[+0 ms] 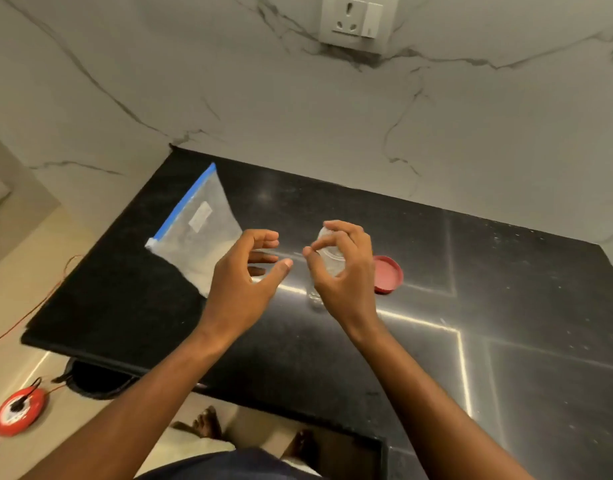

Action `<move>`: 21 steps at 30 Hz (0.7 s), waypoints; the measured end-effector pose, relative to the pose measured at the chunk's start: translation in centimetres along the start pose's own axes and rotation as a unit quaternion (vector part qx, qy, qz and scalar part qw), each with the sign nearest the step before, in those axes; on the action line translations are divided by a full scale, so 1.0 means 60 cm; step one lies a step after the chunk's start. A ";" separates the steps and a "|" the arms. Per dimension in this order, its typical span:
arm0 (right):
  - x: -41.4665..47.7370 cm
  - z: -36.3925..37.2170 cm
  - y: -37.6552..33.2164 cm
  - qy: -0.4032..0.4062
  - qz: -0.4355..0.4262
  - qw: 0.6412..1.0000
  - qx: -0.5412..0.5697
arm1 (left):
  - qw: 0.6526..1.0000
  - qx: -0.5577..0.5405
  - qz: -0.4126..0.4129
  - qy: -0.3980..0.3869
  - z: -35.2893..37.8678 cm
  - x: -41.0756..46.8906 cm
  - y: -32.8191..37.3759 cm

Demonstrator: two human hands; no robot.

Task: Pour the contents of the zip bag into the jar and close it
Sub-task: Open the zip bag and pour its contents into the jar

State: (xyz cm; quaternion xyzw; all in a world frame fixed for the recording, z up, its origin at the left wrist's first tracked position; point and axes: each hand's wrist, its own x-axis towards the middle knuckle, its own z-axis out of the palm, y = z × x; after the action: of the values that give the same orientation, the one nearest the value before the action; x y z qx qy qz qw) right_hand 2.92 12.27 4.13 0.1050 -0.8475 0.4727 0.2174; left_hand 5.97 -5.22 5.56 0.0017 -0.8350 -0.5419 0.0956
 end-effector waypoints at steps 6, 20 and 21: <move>0.042 0.114 -0.112 -0.129 -0.115 0.985 0.022 | 0.988 0.069 0.069 0.119 -0.144 -0.006 0.002; 0.159 0.235 -0.229 -0.465 -0.245 0.820 -0.226 | 0.994 0.016 -0.039 0.100 -0.260 -0.002 -0.096; 0.161 0.233 -0.231 -0.467 -0.239 0.821 -0.224 | 0.994 0.004 -0.038 0.098 -0.260 0.000 -0.096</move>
State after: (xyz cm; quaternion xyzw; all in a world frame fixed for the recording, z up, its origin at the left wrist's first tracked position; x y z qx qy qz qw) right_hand -4.05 -6.64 12.71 0.4608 -0.8784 0.0974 -0.0812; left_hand 7.90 -21.69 6.49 0.0870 -0.8228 -0.5393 0.1568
